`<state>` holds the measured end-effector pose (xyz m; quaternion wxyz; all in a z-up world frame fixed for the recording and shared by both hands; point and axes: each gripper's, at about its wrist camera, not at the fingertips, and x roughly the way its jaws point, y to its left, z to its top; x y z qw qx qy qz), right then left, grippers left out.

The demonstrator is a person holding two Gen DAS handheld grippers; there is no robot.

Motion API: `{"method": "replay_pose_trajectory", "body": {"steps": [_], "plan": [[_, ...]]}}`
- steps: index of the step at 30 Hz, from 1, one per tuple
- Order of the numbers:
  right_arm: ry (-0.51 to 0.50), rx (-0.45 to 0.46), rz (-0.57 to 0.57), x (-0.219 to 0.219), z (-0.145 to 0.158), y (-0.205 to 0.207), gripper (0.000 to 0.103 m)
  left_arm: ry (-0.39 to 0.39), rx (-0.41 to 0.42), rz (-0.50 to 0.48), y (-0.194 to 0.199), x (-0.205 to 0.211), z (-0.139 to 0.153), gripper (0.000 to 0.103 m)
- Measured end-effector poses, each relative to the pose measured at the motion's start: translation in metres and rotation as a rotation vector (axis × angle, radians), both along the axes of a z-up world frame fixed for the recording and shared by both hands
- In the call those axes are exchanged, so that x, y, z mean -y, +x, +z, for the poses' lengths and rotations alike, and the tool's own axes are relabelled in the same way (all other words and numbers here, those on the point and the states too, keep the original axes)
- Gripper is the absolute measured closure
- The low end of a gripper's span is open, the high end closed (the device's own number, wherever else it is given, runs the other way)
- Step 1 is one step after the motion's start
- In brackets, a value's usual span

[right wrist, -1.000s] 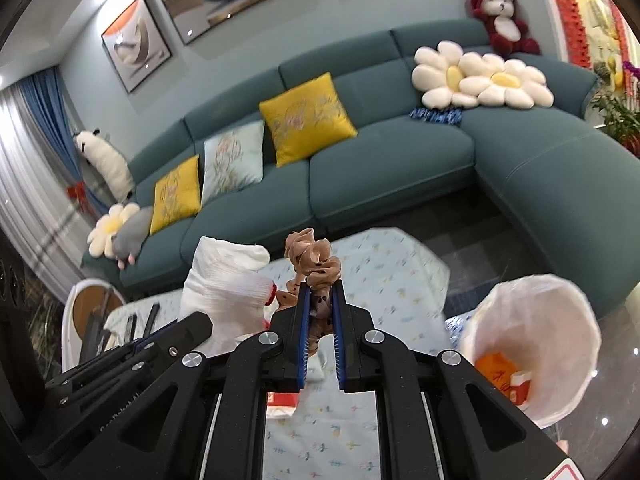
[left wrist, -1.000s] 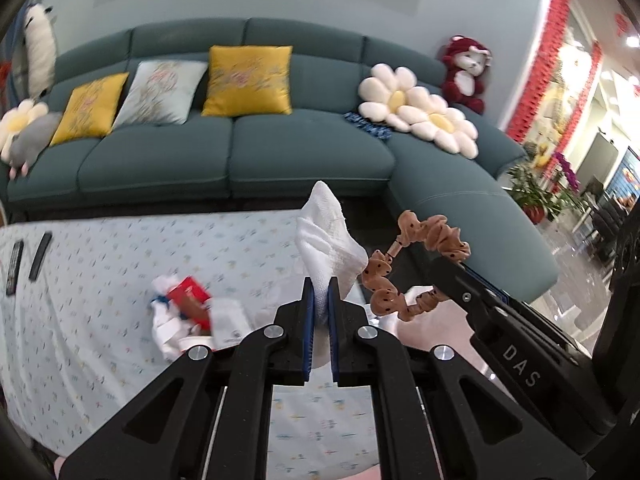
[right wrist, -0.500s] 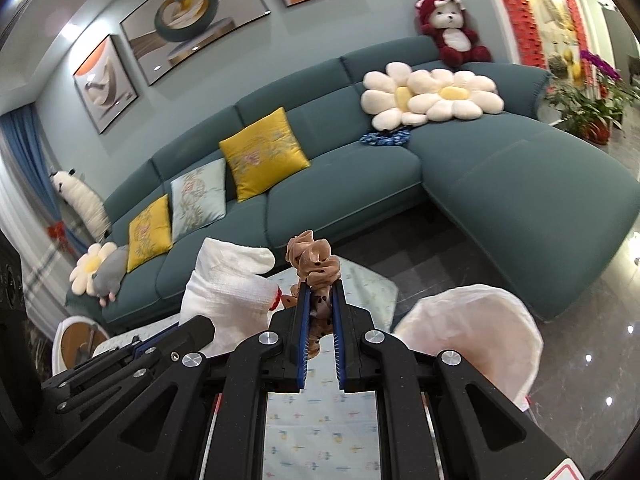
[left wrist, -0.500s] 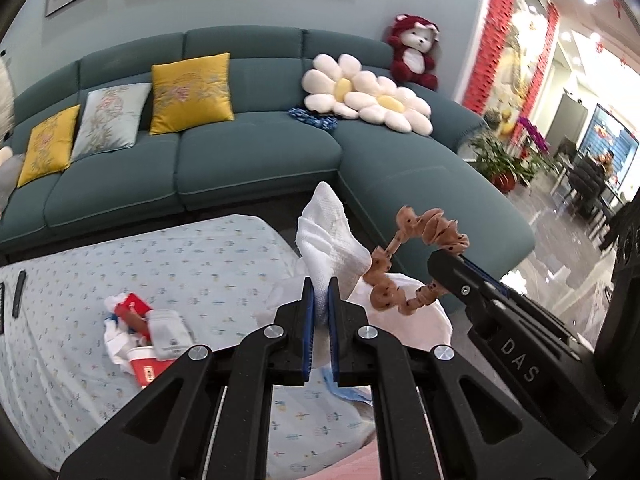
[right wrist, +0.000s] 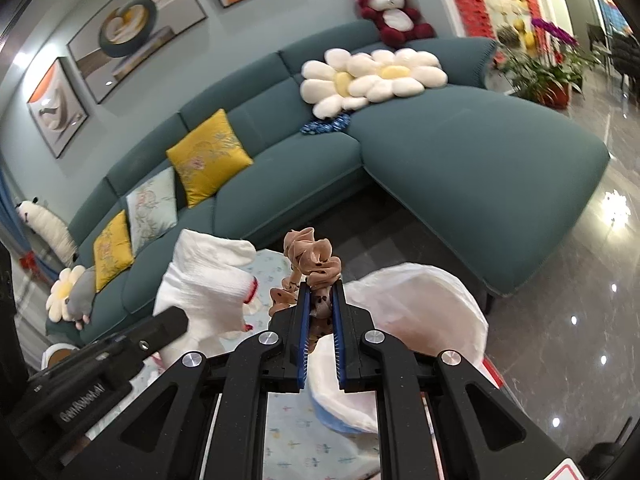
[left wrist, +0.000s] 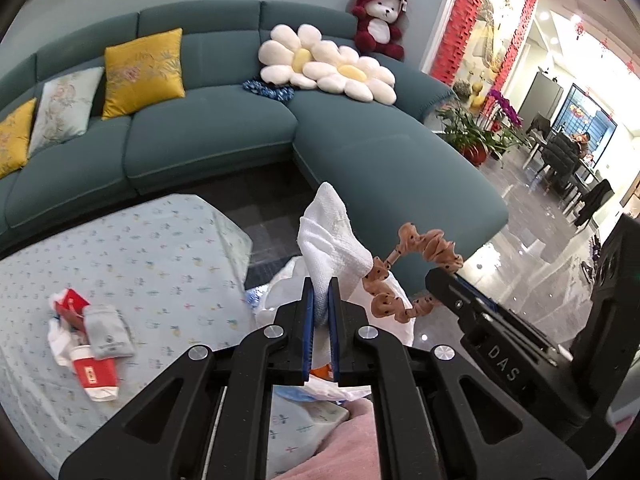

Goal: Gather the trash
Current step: 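Carry the tissue and scrunchie with both tools over the white bin, then open both tools to drop the tissue and scrunchie into the bin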

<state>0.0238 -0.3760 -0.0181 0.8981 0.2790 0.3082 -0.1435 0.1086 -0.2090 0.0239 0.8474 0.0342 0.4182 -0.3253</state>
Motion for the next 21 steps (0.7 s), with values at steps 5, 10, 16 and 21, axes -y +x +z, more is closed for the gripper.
{"method": "replay_pose_trajectory", "body": {"steps": [5,10,16,21], "plan": [[0.013,-0.036,-0.021,0.014,-0.019,0.001,0.093,0.015,-0.036,-0.023,0.005,0.017,-0.016,0.096],[0.001,-0.069,-0.043,0.02,-0.032,0.005,0.085,0.002,-0.061,-0.007,0.007,0.028,-0.025,0.06],[-0.011,-0.081,-0.058,0.02,-0.035,0.004,0.069,0.009,-0.048,0.03,0.008,0.025,-0.025,0.054],[-0.02,-0.081,-0.032,0.008,-0.032,0.003,0.066,0.013,-0.029,0.073,0.006,0.008,-0.02,0.054]]}}
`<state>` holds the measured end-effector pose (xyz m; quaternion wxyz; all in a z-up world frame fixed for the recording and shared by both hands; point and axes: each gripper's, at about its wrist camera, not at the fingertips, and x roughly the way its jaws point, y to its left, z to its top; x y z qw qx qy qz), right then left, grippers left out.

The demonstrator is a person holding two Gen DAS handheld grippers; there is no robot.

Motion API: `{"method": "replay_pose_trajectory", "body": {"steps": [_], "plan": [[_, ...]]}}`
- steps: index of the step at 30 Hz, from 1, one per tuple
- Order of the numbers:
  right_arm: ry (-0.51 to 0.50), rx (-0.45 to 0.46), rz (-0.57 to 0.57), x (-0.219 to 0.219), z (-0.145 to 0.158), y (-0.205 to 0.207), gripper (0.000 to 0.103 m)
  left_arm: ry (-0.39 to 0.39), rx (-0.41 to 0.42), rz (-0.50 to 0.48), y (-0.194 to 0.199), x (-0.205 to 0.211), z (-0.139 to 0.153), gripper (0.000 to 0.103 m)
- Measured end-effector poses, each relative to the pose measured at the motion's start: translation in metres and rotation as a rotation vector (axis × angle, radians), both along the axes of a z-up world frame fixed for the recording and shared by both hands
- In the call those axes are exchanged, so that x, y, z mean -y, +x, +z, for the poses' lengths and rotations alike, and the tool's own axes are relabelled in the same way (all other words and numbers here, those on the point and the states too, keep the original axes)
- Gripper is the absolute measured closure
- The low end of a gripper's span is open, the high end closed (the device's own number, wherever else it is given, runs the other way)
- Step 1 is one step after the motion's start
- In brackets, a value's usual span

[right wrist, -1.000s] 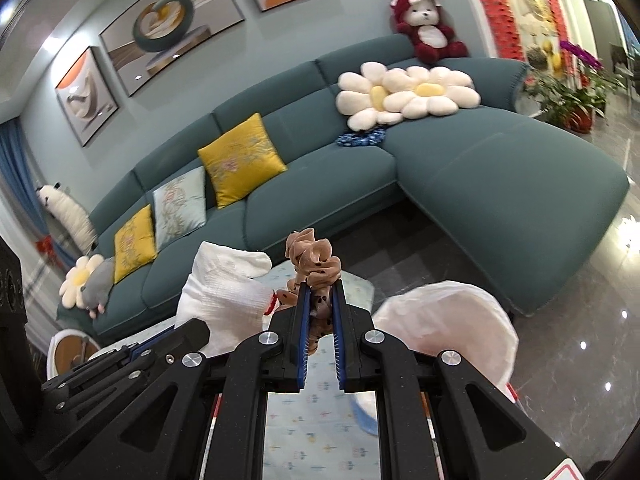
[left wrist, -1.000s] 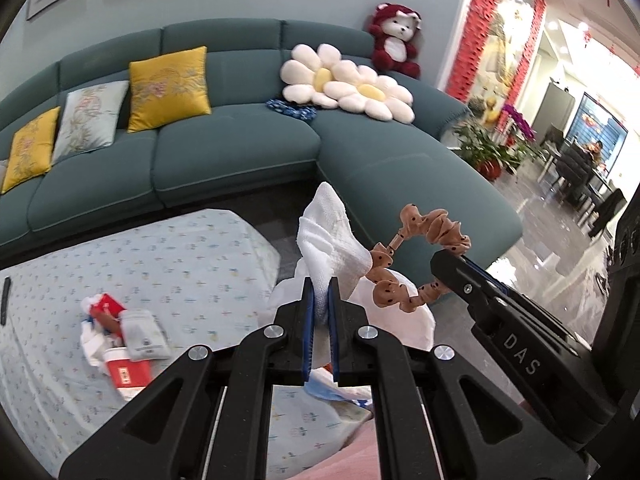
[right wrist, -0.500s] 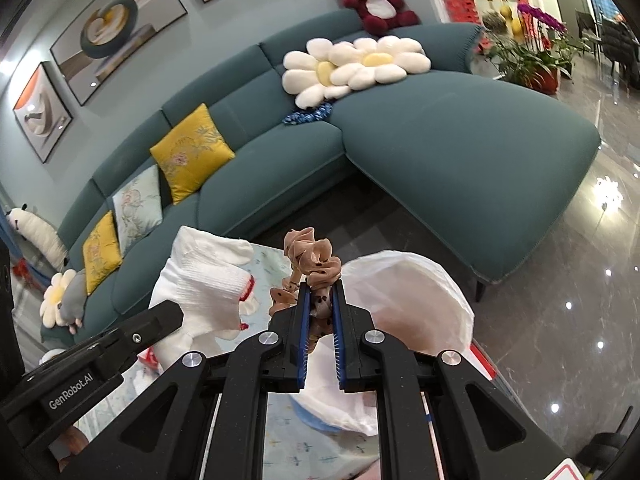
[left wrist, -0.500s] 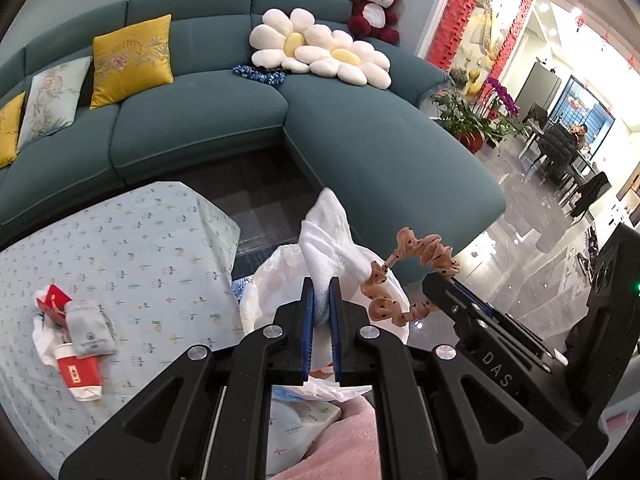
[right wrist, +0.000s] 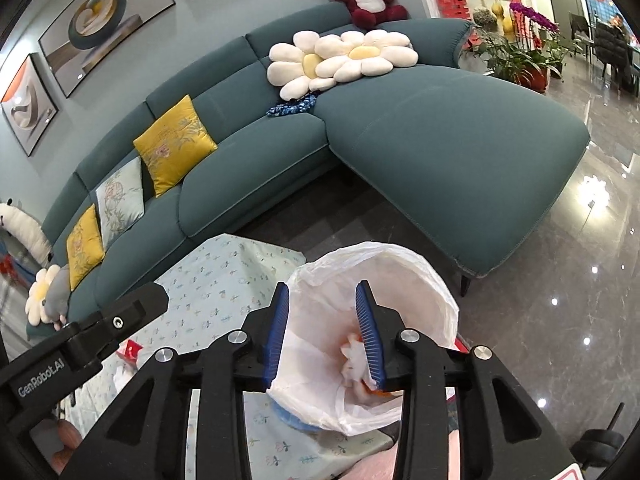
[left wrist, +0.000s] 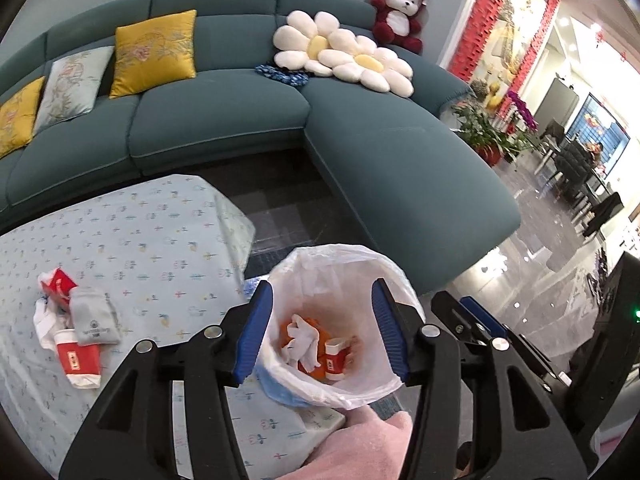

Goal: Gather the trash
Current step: 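Open both tools to drop the tissue and scrunchie into the bin, then move both tools back over the remaining trash pile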

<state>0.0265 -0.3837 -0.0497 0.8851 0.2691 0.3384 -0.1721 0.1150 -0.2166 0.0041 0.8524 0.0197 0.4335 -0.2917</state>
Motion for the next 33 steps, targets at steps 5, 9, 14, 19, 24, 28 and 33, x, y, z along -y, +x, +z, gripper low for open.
{"method": "replay_pose_trajectory", "body": {"steps": [5,9,14,19,24,28,33], "plan": [[-0.024,0.008,0.037,-0.025,0.01,0.003,0.054,0.002,0.022,0.049,0.001,-0.026,0.006,0.053],[-0.044,0.011,0.082,-0.047,0.017,0.01,0.052,-0.009,0.027,0.093,0.005,-0.052,0.01,0.053],[-0.066,0.007,0.144,-0.078,0.024,0.019,0.052,-0.021,0.037,0.16,0.01,-0.085,0.015,0.044],[-0.085,0.002,0.201,-0.11,0.028,0.028,0.05,-0.028,0.036,0.215,0.017,-0.119,0.015,0.043],[-0.11,-0.004,0.251,-0.139,0.031,0.035,0.047,-0.033,0.024,0.261,0.022,-0.147,0.01,0.042],[-0.119,-0.013,0.279,-0.157,0.031,0.04,0.047,-0.03,0.016,0.294,0.024,-0.167,0.005,0.041],[-0.128,-0.032,0.318,-0.18,0.027,0.049,0.047,-0.034,-0.013,0.344,0.03,-0.198,-0.007,0.04]]}}
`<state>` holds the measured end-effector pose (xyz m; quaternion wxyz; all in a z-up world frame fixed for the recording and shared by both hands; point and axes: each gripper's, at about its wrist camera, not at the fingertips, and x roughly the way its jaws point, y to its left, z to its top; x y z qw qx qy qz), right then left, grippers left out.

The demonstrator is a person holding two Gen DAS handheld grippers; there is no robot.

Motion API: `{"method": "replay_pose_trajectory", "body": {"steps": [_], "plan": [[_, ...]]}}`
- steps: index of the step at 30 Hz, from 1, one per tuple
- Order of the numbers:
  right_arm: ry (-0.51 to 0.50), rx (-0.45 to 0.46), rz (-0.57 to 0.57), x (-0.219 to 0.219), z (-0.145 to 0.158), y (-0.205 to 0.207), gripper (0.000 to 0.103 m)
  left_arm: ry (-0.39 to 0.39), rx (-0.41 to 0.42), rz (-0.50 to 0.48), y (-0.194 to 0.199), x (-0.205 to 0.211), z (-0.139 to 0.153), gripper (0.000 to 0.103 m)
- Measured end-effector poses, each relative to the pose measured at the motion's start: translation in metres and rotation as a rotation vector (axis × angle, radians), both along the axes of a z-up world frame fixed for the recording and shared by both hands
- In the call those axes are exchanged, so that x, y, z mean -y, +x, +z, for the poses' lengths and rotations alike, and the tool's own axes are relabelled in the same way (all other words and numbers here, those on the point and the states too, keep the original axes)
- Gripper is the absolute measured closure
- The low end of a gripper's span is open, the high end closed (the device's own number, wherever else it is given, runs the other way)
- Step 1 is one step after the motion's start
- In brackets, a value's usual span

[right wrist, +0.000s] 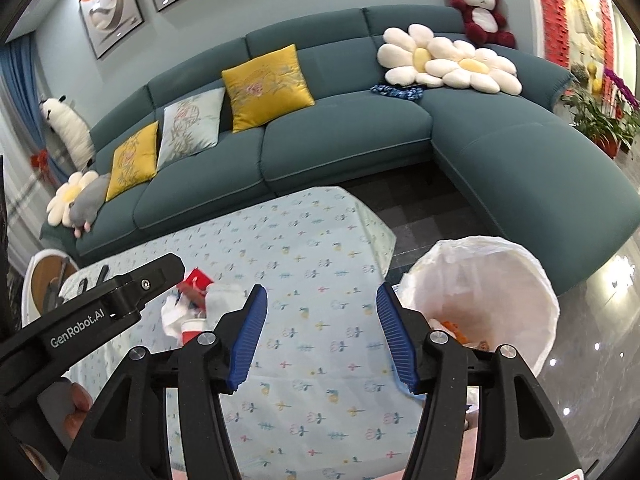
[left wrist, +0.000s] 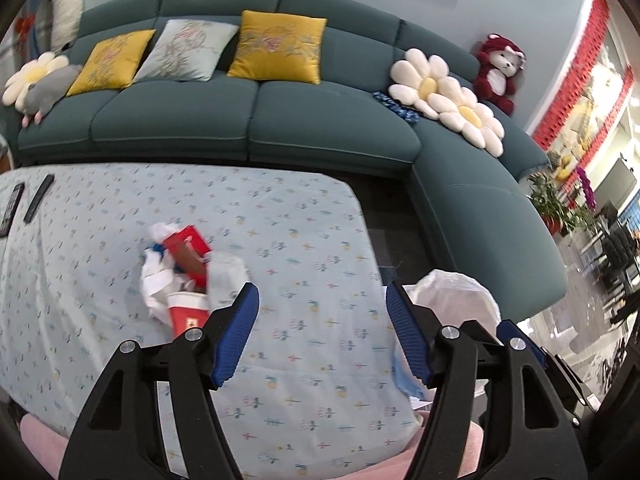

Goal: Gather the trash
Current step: 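Move both tools back over the remaining trash pile, then grasp the red-and-white paper cup with the left tool while the right tool grasps the grey pouch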

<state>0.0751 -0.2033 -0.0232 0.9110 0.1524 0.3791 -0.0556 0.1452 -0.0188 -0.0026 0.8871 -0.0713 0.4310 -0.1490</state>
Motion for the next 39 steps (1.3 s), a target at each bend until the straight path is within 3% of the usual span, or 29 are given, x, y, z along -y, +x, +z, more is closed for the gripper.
{"method": "replay_pose_trajectory", "body": {"steps": [5,11,17,28,34,39], "plan": [[-0.008,-0.024,0.043,-0.027,-0.008,0.01,0.047,-0.006,-0.039,0.05,0.005,-0.033,-0.016,0.039],[-0.008,-0.068,0.096,-0.063,-0.029,0.023,0.047,0.007,-0.085,0.113,0.011,-0.076,-0.041,0.028],[-0.004,-0.134,0.139,-0.093,-0.059,0.039,0.047,0.009,-0.179,0.185,0.021,-0.119,-0.08,0.028],[-0.002,-0.237,0.171,-0.12,-0.111,0.077,0.047,-0.046,-0.377,0.166,0.041,-0.129,-0.152,0.029],[0.007,-0.273,0.164,-0.118,-0.125,0.097,0.047,-0.096,-0.461,0.165,0.063,-0.118,-0.18,0.039],[0.015,-0.281,0.167,-0.118,-0.131,0.116,0.047,-0.123,-0.501,0.142,0.07,-0.118,-0.193,0.074]]}}
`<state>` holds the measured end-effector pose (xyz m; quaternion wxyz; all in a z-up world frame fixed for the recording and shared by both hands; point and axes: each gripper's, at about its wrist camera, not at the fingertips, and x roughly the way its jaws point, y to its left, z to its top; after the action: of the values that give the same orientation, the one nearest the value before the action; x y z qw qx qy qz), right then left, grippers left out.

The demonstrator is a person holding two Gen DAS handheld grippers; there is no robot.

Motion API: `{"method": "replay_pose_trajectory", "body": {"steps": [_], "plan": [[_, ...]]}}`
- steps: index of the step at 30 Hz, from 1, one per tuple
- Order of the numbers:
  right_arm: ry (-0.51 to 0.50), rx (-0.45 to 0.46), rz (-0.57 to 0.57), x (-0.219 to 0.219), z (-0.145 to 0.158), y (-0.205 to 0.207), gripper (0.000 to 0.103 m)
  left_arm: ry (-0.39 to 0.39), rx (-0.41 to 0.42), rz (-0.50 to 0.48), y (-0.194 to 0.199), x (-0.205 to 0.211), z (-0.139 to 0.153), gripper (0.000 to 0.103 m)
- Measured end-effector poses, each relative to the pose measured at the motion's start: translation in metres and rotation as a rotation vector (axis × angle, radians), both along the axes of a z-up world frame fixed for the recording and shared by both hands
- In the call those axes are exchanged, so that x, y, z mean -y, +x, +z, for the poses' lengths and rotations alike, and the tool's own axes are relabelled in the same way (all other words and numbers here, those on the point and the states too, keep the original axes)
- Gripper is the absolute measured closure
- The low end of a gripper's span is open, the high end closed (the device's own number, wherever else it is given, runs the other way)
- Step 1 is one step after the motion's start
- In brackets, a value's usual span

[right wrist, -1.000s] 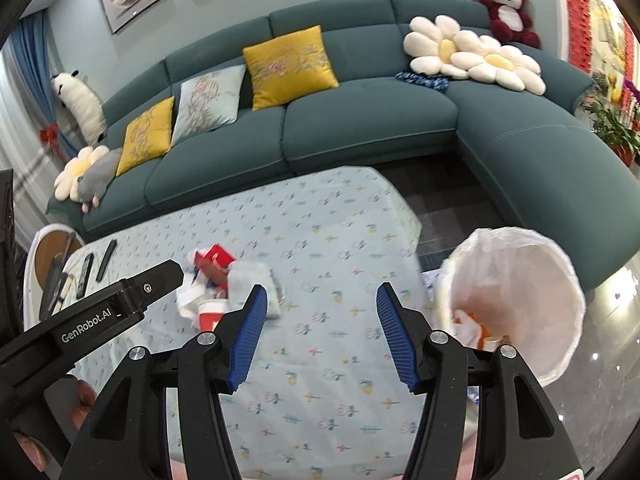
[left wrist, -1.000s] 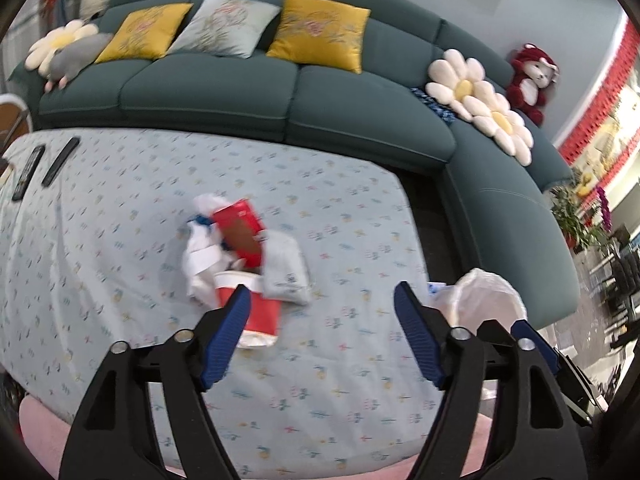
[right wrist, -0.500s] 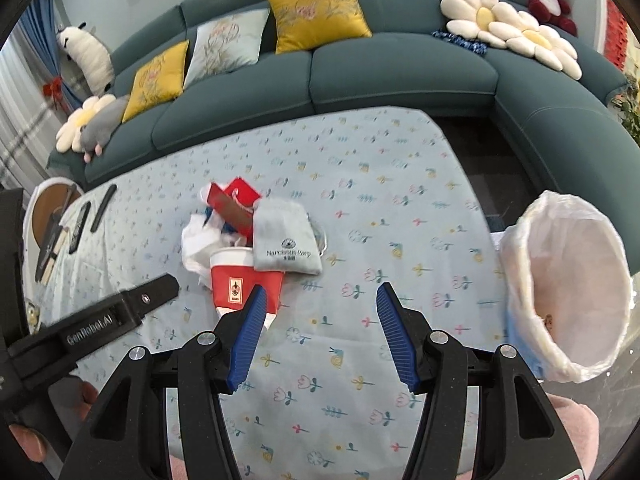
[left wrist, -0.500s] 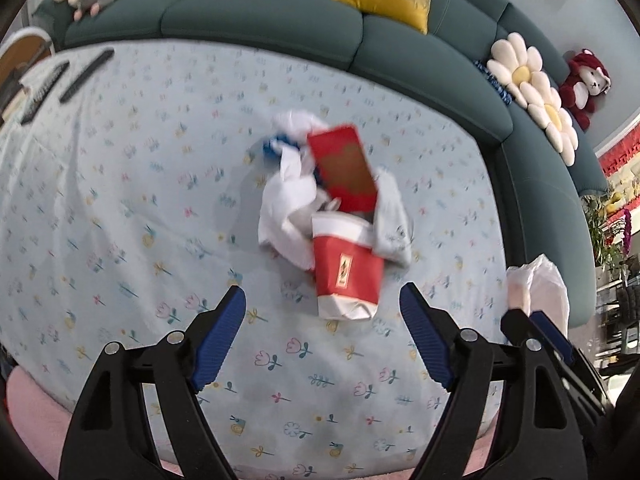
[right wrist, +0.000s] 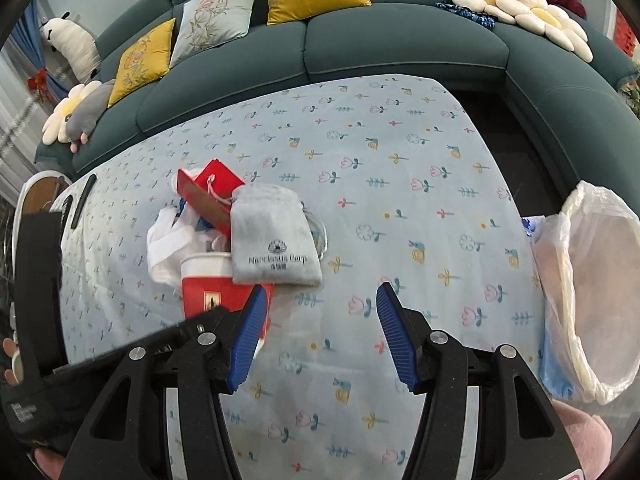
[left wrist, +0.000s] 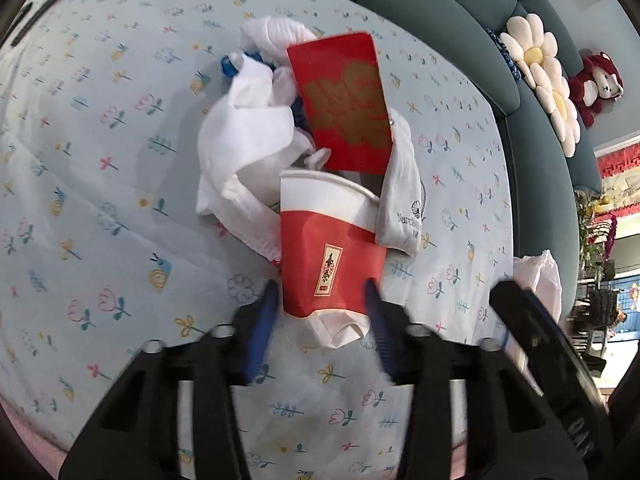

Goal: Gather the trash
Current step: 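Grasp the red-and-white paper cup with the left tool while the right tool grasps the grey pouch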

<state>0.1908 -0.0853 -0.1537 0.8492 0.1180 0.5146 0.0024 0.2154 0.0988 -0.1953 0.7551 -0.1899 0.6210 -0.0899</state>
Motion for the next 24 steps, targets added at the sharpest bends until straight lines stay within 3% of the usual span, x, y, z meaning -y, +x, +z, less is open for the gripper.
{"method": "replay_pose_trajectory", "body": {"steps": [2,11,18,20,22,24], "plan": [[0.01,-0.005,0.006,-0.003,-0.003,0.009,0.047,-0.004,-0.008,-0.004,0.0,-0.003,-0.003,0.082],[0.067,-0.05,0.025,-0.026,-0.03,0.047,0.047,0.009,0.005,0.008,-0.004,-0.02,-0.001,0.082],[0.1,-0.135,0.017,-0.032,-0.062,0.064,0.049,0.02,0.001,0.007,-0.006,-0.026,0.0,0.082],[0.11,-0.156,0.019,-0.03,-0.069,0.063,0.06,0.027,0.003,0.003,-0.007,-0.026,0.0,0.082],[0.102,-0.175,0.029,-0.029,-0.073,0.061,0.088,0.035,0.004,0.001,-0.009,-0.025,0.001,0.082],[0.105,-0.174,0.033,-0.025,-0.073,0.055,0.098,0.041,0.006,0.002,-0.012,-0.023,0.003,0.082]]}}
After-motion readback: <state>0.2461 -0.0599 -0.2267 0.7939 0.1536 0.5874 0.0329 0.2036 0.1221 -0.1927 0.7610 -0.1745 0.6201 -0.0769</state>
